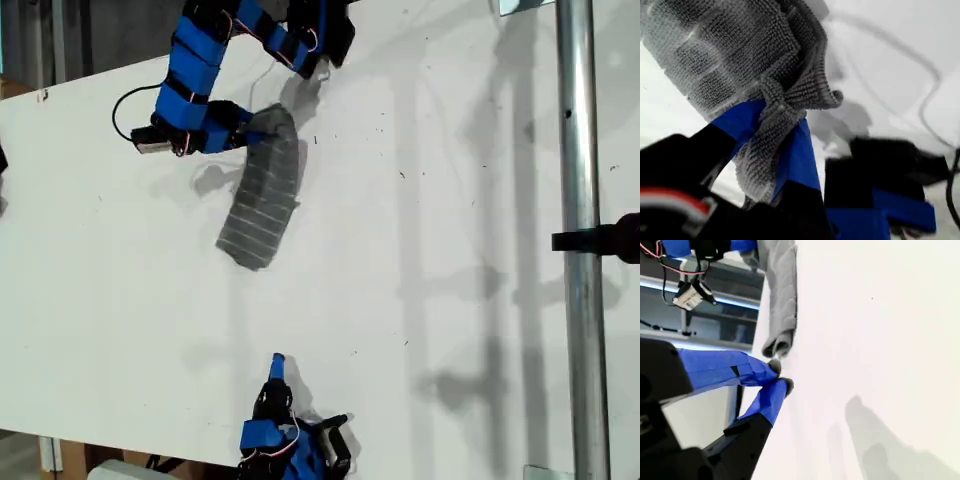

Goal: Grasp corners of a towel and fold twice.

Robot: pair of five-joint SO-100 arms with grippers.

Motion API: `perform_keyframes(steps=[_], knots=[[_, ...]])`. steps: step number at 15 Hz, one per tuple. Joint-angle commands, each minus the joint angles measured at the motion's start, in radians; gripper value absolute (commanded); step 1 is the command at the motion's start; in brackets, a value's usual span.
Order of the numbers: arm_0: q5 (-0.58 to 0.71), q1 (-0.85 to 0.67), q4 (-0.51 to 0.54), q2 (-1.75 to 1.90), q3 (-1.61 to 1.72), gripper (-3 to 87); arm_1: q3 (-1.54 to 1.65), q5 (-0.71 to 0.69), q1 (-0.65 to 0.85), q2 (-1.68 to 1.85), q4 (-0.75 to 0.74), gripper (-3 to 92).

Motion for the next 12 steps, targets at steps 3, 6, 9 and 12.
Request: perform_keyframes(steps=[3, 6, 9, 12], knots=[[-0.012, 0.000, 0.000, 0.008, 0.002, 1.5, -0.245, -0.032, -0.176, 0.037, -0.167, -0.2], [-0.014, 0.000, 0.002, 0.008, 0.002, 1.5, -0.244, -0.055, -0.202, 0.103, -0.580, -0.2], [-0.014, 0.000, 0.002, 0.008, 0.002, 1.5, -0.193, -0.015, -0.161, 0.055, -0.764, -0.2], [-0.015, 0.003, 0.003, 0.008, 0.003, 1.5, -0.216, -0.025, -0.161, -0.003, -0.842, 40.1]])
